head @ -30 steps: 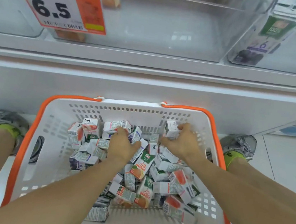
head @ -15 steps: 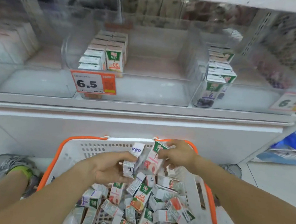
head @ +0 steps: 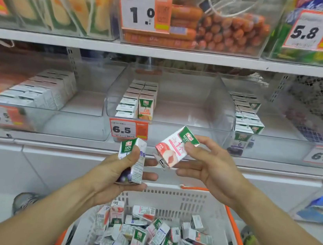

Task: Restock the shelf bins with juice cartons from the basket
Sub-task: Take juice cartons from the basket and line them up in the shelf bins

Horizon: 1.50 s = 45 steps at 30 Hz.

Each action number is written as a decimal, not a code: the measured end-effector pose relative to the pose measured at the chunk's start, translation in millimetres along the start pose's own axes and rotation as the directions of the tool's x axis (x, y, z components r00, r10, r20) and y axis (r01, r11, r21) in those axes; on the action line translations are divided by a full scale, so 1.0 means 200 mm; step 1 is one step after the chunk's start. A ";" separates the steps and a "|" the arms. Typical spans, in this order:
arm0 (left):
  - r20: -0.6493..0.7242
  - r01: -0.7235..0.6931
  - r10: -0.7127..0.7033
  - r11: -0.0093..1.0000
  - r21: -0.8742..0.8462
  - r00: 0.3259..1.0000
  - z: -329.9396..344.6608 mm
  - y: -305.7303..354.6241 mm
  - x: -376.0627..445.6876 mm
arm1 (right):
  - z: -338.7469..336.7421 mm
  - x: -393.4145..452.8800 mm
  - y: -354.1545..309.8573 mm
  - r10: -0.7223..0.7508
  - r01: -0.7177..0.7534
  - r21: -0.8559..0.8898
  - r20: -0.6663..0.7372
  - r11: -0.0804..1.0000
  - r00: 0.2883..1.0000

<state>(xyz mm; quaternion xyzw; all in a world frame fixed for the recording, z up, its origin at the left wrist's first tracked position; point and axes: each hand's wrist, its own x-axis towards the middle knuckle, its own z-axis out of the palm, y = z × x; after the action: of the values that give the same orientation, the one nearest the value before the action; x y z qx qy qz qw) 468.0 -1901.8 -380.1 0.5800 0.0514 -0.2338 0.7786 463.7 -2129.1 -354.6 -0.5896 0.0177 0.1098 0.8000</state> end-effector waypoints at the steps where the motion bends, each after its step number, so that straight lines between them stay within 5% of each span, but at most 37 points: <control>1: -0.014 -0.021 0.021 1.000 -0.005 1.000 -0.01 0.01 0.00 | 0.05 0.03 0.02 -0.038 0.038 -0.013 -0.024 0.999 0.999; 7: -0.188 -0.264 0.265 0.964 0.033 0.946 -0.22 0.15 -0.06 | 0.37 0.16 0.07 -0.149 0.144 -0.173 -0.015 0.974 0.989; 12: -0.340 -0.410 0.438 0.899 0.154 0.832 -0.52 0.20 -0.15 | 0.66 0.28 0.10 -0.142 0.153 -0.189 0.072 0.970 0.987; 15: -0.443 -0.431 0.473 0.880 0.198 0.762 -0.65 0.24 -0.21 | 0.89 0.36 0.08 -0.256 0.262 -0.226 0.058 0.938 0.965; 17: -0.537 -0.432 0.464 0.881 0.195 0.704 -0.75 0.26 -0.21 | 1.05 0.48 0.04 -0.425 0.427 -0.337 0.084 0.839 0.901; 20: -0.589 -0.476 0.425 0.876 0.077 0.687 -0.90 0.27 -0.19 | 1.26 0.78 0.02 -0.596 0.570 -0.623 0.199 0.536 0.778; 22: -0.606 -0.449 0.387 0.892 0.055 0.695 -0.99 0.27 -0.17 | 1.37 1.03 0.02 -0.592 0.502 -0.789 0.226 0.354 0.773; 28: -0.547 -0.442 0.434 0.888 0.127 0.716 -1.11 0.22 -0.15 | 1.52 1.75 0.11 -0.427 0.149 -0.986 0.102 0.079 0.899; 35: -0.418 -0.490 0.471 0.869 0.069 0.776 -1.11 0.26 -0.12 | 1.52 2.11 0.27 -0.485 0.164 -0.986 0.132 0.023 0.864; 39: -0.361 -0.472 0.481 0.874 0.119 0.799 -1.05 0.27 -0.12 | 1.53 2.02 0.21 -0.368 0.117 -0.987 0.149 -0.107 0.918; 42: -0.344 -0.461 0.486 0.873 0.157 0.803 -0.99 0.28 -0.14 | 1.56 1.74 0.08 -0.359 0.217 -0.976 0.203 -0.002 0.911; 45: -0.297 -0.428 0.468 0.883 0.191 0.832 -0.90 0.29 -0.17 | 1.46 1.22 -0.01 -0.223 0.445 -0.826 0.388 0.345 0.894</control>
<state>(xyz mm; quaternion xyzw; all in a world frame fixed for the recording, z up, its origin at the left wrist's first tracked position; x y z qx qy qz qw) 496.4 -1711.6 -375.1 0.6513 0.0315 0.0546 0.7562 673.3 -1814.6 -302.3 -0.8992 -0.2482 -0.0042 0.3604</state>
